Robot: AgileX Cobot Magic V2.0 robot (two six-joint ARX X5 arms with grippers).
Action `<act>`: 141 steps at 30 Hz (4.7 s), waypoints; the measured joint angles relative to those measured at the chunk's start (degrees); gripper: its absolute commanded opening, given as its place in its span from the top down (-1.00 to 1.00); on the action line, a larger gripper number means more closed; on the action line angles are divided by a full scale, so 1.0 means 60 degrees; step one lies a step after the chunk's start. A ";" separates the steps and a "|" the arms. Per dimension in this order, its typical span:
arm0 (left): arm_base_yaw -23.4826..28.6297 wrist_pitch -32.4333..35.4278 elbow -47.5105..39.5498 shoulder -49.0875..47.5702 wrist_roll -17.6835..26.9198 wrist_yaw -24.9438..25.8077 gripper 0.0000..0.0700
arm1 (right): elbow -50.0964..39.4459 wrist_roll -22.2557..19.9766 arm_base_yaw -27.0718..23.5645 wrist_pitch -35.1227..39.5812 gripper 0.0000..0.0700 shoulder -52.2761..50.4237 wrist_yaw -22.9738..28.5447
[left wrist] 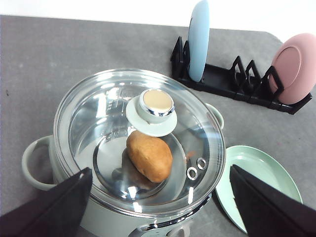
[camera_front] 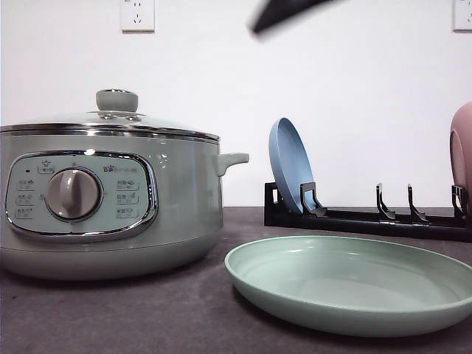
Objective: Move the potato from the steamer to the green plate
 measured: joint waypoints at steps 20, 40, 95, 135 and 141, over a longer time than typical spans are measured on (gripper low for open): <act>-0.1359 -0.0127 0.1520 0.2042 0.0007 -0.0328 -0.63 | 0.0000 0.0001 -0.0479 -0.0086 -0.06 -0.0070 -0.0334; -0.3696 -0.2932 0.6485 0.7563 0.1133 -0.3763 -0.59 | 0.0000 0.0001 -0.0479 -0.0084 -0.06 -0.0070 -0.0337; -0.3714 -0.3616 0.6881 0.9492 0.1489 -0.3993 1.00 | 0.0000 0.0001 -0.0855 0.0488 -0.06 -0.0070 -0.0326; -0.0069 -0.4911 0.7501 0.6985 0.1253 -0.5229 1.00 | 0.0000 0.0920 -0.1543 0.1433 -0.48 -0.0055 0.0141; -0.0069 -0.4910 0.7501 0.6985 0.1249 -0.5239 1.00 | 0.0948 0.1113 -0.1566 0.1547 -0.55 0.0791 0.0239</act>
